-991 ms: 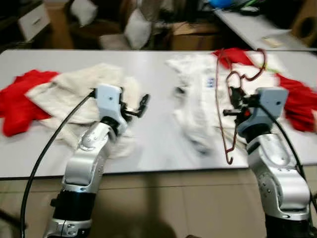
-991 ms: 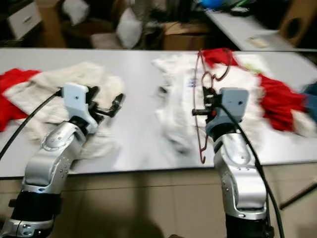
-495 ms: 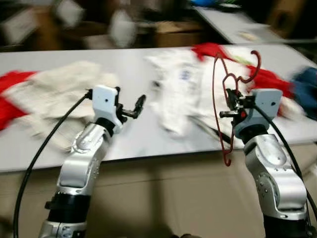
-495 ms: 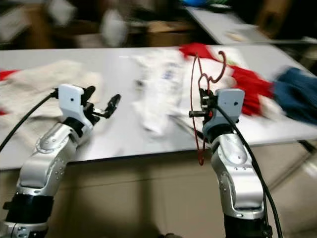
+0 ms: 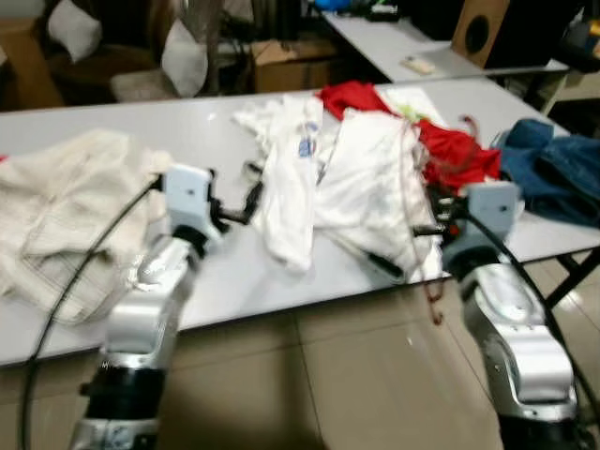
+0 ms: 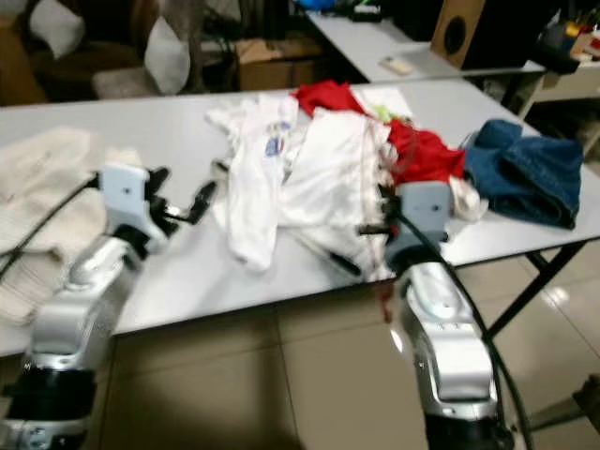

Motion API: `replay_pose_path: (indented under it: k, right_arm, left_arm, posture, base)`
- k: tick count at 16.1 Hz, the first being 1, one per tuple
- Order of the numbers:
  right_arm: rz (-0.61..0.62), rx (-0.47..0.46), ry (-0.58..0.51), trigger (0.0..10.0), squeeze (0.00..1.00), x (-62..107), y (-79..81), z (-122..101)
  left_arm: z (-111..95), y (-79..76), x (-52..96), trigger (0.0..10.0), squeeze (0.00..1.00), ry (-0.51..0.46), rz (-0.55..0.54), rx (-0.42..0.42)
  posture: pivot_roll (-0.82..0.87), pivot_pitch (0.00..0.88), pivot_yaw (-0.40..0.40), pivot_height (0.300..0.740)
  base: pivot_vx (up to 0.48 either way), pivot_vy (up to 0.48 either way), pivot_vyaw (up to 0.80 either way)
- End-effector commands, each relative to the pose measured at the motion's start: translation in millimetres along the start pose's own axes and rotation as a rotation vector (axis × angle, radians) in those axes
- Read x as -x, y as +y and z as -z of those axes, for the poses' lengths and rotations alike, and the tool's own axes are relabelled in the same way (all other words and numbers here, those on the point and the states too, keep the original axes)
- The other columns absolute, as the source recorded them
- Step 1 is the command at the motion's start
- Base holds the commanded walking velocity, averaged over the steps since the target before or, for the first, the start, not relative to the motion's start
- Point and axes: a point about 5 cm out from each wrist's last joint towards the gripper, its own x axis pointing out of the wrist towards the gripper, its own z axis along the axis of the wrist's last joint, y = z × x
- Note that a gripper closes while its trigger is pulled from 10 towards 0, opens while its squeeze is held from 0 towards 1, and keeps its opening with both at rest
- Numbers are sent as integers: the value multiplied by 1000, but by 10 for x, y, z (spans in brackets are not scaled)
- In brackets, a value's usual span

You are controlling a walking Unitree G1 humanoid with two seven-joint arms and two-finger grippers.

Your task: Hang hanger

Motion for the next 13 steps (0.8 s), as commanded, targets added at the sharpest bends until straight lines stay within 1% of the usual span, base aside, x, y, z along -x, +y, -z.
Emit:
replay_pose_path:
  k: [1, 2, 5, 6, 8, 9, 11, 12, 13]
  right_arm:
    - [21, 2, -6, 10000, 0, 23, -75, -13]
    - [13, 2, 5, 10000, 0, 26, -71, 5]
    - [2, -8, 9, 10000, 0, 37, -62, 27]
    - [-3, -20, 6, 10000, 0, 49, -53, 34]
    - [-19, -38, 7, 10000, 0, 88, -35, 54]
    - [-21, -39, 9, 10000, 0, 111, -32, 67]
    - [-9, -43, 15, 10000, 0, 149, -49, 89]
    - [-4, -43, 23, 10000, 0, 167, -52, 108]
    - [-3, -41, 29, 10000, 0, 182, -44, 122]
  left_arm:
    - [5, -49, -29, 10000, 1000, 0, 17, 3]
    - [9, -48, -29, 10000, 1000, 1, 18, 2]
    - [42, -71, -20, 10000, 1000, 9, 42, -2]
    - [87, -110, 2, 10000, 1000, 26, 86, -22]
    - [204, -227, 74, 10000, 1000, 76, 225, -83]
    - [262, -259, 103, 10000, 1000, 108, 266, -119]
    - [291, -263, 111, 10000, 1000, 115, 270, -121]
    - [299, -256, 104, 10000, 902, 115, 259, -121]
    - [313, -243, 103, 10000, 894, 115, 241, -114]
  posture:
    - [-98, 0, 0, 740]
    - [-99, 0, 1, 740]
    - [-100, 0, 1, 740]
    - [-101, 0, 1, 740]
    - [-100, 0, 3, 740]
    - [-103, 0, 10, 740]
    - [-106, 0, 15, 740]
    - [-111, 0, 24, 740]
    - [-115, 0, 28, 740]
  base:
    - [398, 0, 0]
    - [401, 0, -438]
    - [401, 0, -800]
    - [398, 0, -800]
    - [0, 0, 0]
    - [0, 0, 0]
    - [0, 0, 0]
    - [0, 0, 0]
    - [0, 0, -650]
